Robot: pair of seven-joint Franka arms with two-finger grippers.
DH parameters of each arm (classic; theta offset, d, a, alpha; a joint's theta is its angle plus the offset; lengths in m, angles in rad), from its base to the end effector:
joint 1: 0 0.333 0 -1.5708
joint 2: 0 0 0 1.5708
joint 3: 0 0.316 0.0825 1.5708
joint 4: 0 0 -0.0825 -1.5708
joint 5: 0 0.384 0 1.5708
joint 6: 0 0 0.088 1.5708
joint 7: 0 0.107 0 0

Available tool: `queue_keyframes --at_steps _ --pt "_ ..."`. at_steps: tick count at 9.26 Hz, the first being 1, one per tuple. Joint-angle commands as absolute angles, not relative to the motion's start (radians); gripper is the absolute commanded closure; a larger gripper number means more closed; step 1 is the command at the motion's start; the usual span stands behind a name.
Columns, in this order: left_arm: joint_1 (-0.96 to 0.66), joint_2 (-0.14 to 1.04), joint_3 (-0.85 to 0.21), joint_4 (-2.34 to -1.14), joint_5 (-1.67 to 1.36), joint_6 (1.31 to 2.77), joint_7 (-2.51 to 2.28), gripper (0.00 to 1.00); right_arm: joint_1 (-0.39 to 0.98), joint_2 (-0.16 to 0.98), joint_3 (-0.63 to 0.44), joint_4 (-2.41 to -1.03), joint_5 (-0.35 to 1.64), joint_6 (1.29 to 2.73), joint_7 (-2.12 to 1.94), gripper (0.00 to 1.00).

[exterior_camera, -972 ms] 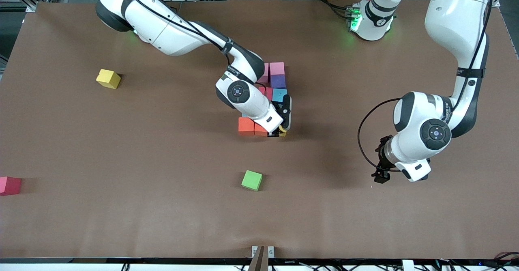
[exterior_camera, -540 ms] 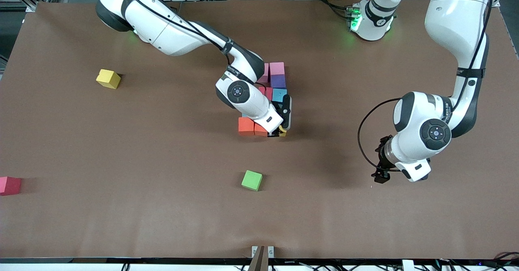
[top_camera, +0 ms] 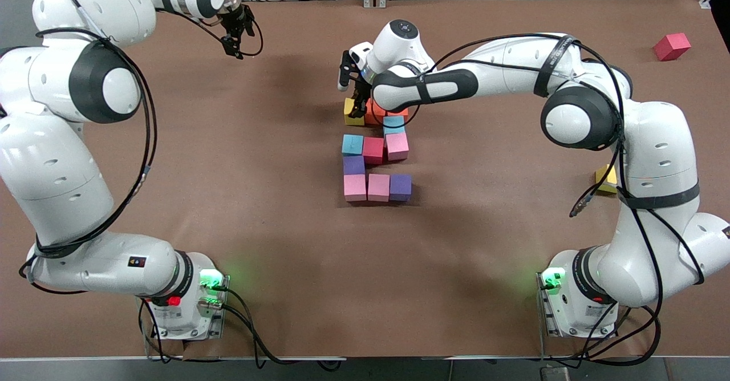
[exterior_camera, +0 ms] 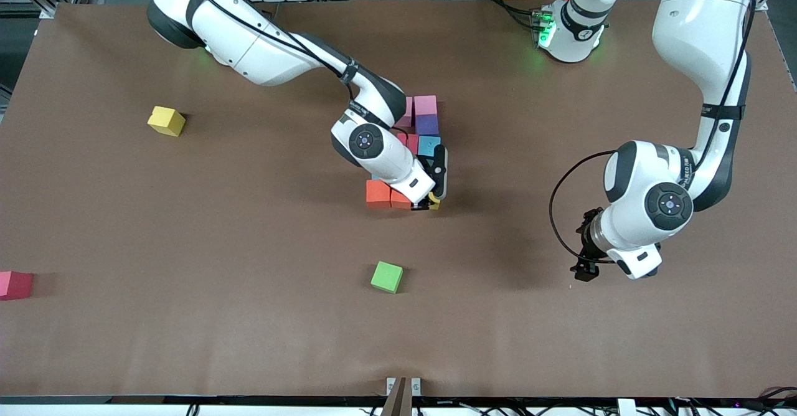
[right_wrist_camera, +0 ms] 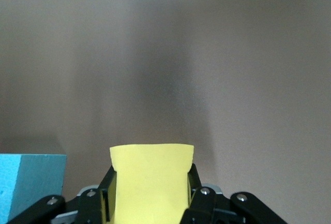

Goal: Form number 2 with 11 blocks
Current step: 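Lower the yellow cube beside the orange cube with the right gripper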

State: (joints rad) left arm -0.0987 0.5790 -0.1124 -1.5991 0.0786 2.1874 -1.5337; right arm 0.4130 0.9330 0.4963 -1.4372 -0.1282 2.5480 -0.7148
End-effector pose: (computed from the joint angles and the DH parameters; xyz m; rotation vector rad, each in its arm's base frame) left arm 0.6808 -0.1323 0.2968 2.4979 1.8913 0.0174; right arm 0.5216 0.5354 0.2048 -2.0679 -1.9053 -0.3614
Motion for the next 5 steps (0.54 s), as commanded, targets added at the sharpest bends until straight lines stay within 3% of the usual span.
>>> queue_keyframes --at_steps 1,2,3,5 --pt "-0.101 0.581 -0.112 -1.589 0.098 2.175 -1.552 0.00 0.391 0.950 0.520 -1.456 -0.112 2.560 -0.739 0.59" --pt "-0.101 0.581 -0.112 -1.589 0.100 2.175 -1.552 0.00 0.391 0.950 0.520 -1.456 -0.112 2.560 -0.739 0.43" --pt "-0.101 0.581 -0.112 -1.589 0.100 2.174 -1.552 0.00 0.391 0.951 0.520 -1.456 -0.112 2.569 -0.745 0.00" --pt "-0.101 0.580 -0.112 -1.588 0.098 2.175 -1.554 0.00 0.396 0.956 0.520 -1.456 -0.114 2.574 -0.746 0.00"
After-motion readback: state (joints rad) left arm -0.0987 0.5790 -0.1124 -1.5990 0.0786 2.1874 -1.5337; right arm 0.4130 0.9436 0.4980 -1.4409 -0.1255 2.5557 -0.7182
